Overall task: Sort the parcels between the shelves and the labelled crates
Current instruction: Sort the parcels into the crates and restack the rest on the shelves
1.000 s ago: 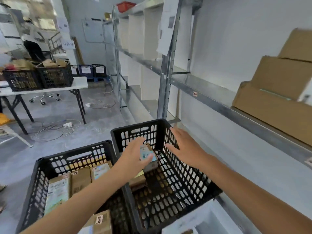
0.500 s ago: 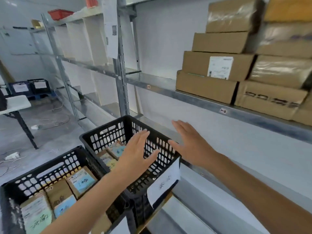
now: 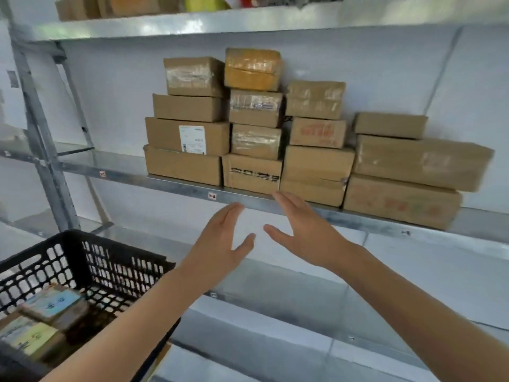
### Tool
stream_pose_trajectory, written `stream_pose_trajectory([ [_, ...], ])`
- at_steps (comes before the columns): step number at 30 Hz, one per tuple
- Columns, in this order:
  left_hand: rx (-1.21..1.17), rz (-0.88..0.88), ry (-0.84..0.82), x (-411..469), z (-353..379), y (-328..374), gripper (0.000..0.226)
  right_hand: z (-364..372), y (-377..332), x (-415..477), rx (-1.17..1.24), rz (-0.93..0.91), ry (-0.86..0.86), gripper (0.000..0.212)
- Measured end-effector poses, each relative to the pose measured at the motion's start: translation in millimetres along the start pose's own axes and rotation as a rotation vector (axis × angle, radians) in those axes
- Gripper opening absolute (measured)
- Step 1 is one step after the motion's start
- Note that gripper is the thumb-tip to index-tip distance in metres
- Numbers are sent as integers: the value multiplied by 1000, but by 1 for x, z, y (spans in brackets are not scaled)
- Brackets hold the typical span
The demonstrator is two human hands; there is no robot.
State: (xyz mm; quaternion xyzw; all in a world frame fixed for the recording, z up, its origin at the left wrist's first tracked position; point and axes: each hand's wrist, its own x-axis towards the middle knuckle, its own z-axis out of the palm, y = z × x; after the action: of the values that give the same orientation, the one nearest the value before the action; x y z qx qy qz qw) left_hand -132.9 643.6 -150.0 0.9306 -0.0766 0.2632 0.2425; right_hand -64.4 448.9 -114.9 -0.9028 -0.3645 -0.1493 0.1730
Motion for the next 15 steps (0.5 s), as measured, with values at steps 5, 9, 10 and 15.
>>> stream_pose_trajectory([
  [5,-95,107,-15,34,35,76,65,-61,60,-54,-36,114,77,73],
  [9,-165,185,-31,57,60,131,63,-107,102,-89,-72,209,145,72],
  [10,-169,197,-34,64,66,141,63,-116,111,-95,-68,235,164,71],
  [15,-187,184,-52,103,87,173,63,-154,154,-105,-92,256,207,70],
])
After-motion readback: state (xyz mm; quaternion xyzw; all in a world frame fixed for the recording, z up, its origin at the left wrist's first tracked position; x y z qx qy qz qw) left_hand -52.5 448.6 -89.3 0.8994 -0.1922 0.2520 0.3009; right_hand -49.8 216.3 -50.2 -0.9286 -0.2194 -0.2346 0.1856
